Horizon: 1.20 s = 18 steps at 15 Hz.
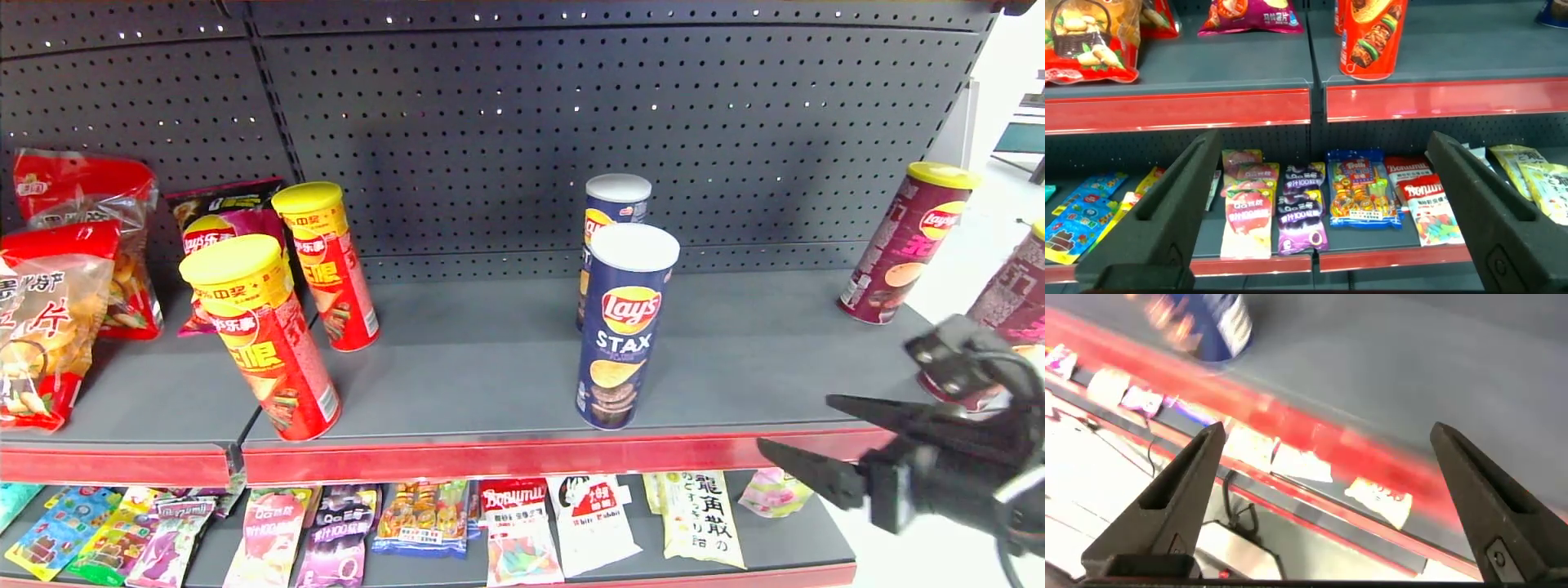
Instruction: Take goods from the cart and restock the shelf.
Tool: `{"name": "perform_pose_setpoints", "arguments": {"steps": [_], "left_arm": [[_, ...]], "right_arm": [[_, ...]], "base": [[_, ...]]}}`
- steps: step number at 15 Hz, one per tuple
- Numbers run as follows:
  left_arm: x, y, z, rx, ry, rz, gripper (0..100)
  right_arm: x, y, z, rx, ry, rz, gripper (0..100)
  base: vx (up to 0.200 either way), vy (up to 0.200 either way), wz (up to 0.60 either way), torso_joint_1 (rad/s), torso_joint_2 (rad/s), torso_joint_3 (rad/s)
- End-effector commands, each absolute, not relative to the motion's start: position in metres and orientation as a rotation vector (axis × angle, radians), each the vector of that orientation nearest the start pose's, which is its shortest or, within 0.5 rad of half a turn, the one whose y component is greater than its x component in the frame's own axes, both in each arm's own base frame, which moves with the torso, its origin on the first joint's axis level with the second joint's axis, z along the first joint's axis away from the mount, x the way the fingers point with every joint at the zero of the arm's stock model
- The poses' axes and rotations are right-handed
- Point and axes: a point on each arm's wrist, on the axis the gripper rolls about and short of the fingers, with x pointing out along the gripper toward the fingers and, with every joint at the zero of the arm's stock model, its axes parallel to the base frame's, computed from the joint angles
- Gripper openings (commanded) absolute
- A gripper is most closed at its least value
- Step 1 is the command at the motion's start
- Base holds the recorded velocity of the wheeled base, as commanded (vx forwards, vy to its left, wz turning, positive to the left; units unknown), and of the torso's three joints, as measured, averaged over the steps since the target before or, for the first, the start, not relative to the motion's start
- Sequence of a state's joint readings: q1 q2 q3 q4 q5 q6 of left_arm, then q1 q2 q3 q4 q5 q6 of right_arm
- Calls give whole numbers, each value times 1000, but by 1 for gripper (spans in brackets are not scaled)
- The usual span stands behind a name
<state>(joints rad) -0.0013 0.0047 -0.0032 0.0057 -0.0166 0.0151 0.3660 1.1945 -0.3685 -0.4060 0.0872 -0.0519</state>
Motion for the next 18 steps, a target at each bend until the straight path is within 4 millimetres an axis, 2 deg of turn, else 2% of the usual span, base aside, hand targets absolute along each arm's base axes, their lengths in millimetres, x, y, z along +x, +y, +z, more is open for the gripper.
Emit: {"name": "perform_pose_setpoints", "arguments": {"steps": [1, 3, 4, 5, 6, 7, 9, 11, 13, 15, 18], "left_arm": [[-23, 0, 76, 15, 9, -18, 100], [-23, 0, 76, 15, 9, -18, 100], [-23, 0, 76, 15, 9, -18, 100], [-23, 0, 76, 15, 11, -17, 100], [-23, 0, 76, 15, 9, -18, 100], [-23, 0, 76, 15, 9, -18, 100], [-23, 0, 76, 14, 9, -18, 100], [-23, 0, 76, 14, 9, -18, 100], [-23, 0, 76, 14, 9, -18, 100], [-23, 0, 76, 14, 9, -18, 100], [-23, 0, 76, 14, 9, -18, 100]], "right_arm": [[52, 12, 133, -129, 166, 391, 100], [32, 8, 125, -133, 78, 325, 100], [32, 8, 125, -133, 78, 325, 100], [15, 5, 111, -136, 47, 245, 100], [-11, 3, 98, -140, 8, 168, 100], [-24, 3, 90, -140, -5, 161, 100], [-27, 3, 83, -120, 3, 149, 100], [-25, 3, 82, -22, -14, 144, 100], [-23, 2, 76, -72, -10, 99, 100], [-23, 0, 76, 6, 2, 0, 100], [-23, 0, 76, -18, 0, 8, 100]], "base": [[0, 0, 0, 0, 0, 0], [0, 0, 0, 0, 0, 0], [0, 0, 0, 0, 0, 0], [0, 0, 0, 0, 0, 0], [0, 0, 0, 0, 0, 0], [0, 0, 0, 0, 0, 0], [0, 0, 0, 0, 0, 0], [0, 0, 0, 0, 0, 0], [0, 0, 0, 0, 0, 0], [0, 0, 0, 0, 0, 0], [0, 0, 0, 0, 0, 0]]}}
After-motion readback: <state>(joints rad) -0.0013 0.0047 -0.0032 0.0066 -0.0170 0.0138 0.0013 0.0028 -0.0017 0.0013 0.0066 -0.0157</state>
